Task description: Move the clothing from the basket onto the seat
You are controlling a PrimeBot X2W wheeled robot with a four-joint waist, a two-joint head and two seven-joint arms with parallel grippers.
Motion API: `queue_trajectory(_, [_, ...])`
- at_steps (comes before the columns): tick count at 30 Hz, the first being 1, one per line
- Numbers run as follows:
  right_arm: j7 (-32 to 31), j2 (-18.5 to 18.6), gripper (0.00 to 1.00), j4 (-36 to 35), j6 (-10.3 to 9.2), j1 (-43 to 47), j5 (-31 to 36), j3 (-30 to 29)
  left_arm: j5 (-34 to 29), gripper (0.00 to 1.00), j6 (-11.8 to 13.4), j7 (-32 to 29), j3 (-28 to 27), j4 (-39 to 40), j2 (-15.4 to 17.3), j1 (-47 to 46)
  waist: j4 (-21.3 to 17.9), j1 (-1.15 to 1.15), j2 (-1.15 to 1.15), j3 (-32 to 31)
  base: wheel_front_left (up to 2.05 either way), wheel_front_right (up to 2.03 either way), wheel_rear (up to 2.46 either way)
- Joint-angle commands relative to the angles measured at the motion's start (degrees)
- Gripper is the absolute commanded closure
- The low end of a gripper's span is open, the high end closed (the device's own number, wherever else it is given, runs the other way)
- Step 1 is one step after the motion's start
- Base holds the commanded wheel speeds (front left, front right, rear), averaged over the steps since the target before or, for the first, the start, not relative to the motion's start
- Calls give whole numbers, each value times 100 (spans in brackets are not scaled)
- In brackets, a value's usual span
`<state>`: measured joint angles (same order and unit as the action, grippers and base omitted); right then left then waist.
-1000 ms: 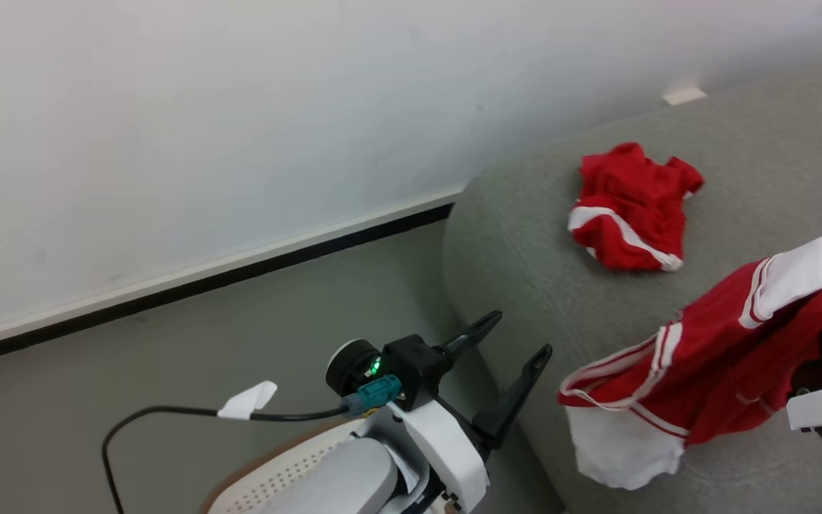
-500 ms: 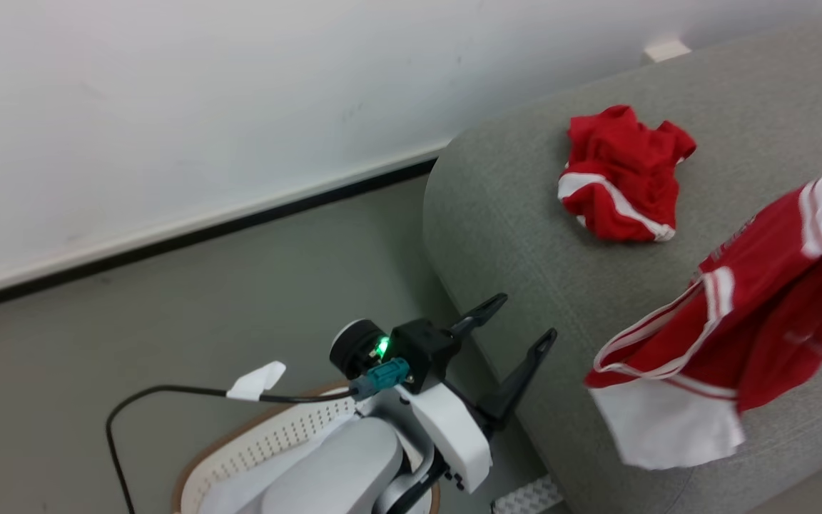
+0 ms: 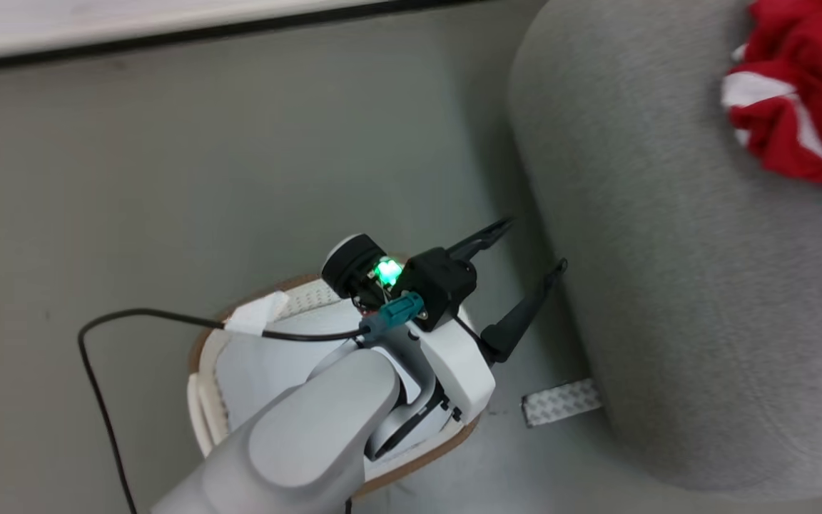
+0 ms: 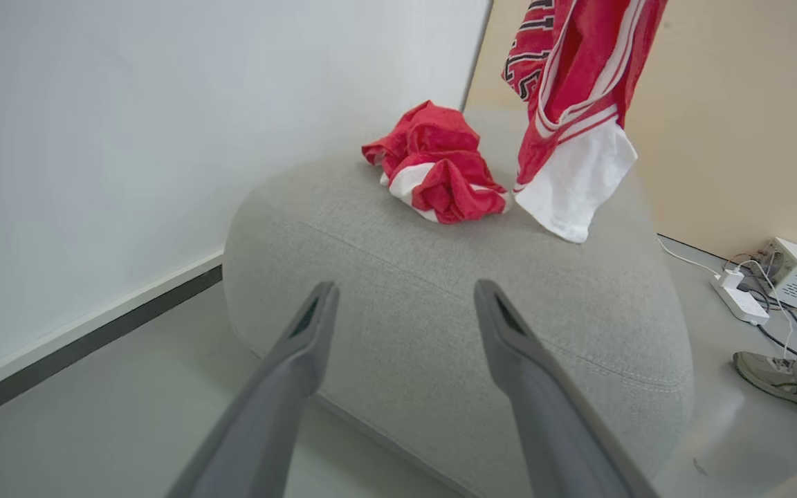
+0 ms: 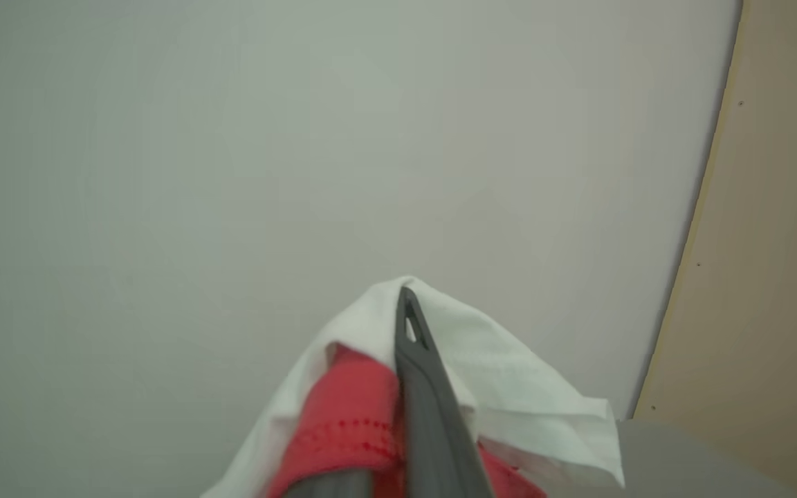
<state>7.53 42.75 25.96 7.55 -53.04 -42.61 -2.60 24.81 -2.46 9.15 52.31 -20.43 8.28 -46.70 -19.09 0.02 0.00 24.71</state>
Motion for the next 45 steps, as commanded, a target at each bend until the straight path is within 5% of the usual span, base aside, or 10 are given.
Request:
queue_trajectory(1, [0,172,100,243,-13,-162,167,-6,-90,0,32,-11,-11,44,71,-102,604,-2,0,676,0,0,0])
queue_trajectory(9, [-917,-5,100,1724,-13,60,219,830,-58,0,109,-7,-62,144,146,-124,936,-2,0,902,0,0,0])
queue_trajectory(16, [-1620,87,100,2213,-14,395,404,1897,33,0,158,9,-73,150,161,-39,981,-2,0,844,0,0,0])
queue_trajectory(17, [-1686,69,60,2286,-14,407,378,1989,46,0,171,12,-77,145,177,-15,973,-2,0,815,0,0,0])
queue_trajectory(18, [-1763,44,2,2334,-14,408,343,2079,58,0,180,17,-79,132,196,13,959,-2,0,776,0,0,0])
queue_trajectory(26, [-2351,210,0,2391,-14,434,487,3044,296,0,255,180,-123,-101,164,347,856,-2,0,-94,0,0,0])
queue_trajectory(33, [-2452,700,0,1286,-14,398,620,3894,702,0,479,429,-485,-213,347,981,826,-2,0,-1423,0,0,0])
queue_trajectory(39, [-1811,826,0,244,-14,516,293,3688,982,0,901,551,-1083,13,723,1544,978,-2,0,-2238,0,0,0])
queue_trajectory(45, [-857,348,0,-185,-13,1259,78,2907,1215,0,1284,598,-1714,406,1059,2252,1210,-2,0,-2668,0,0,0])
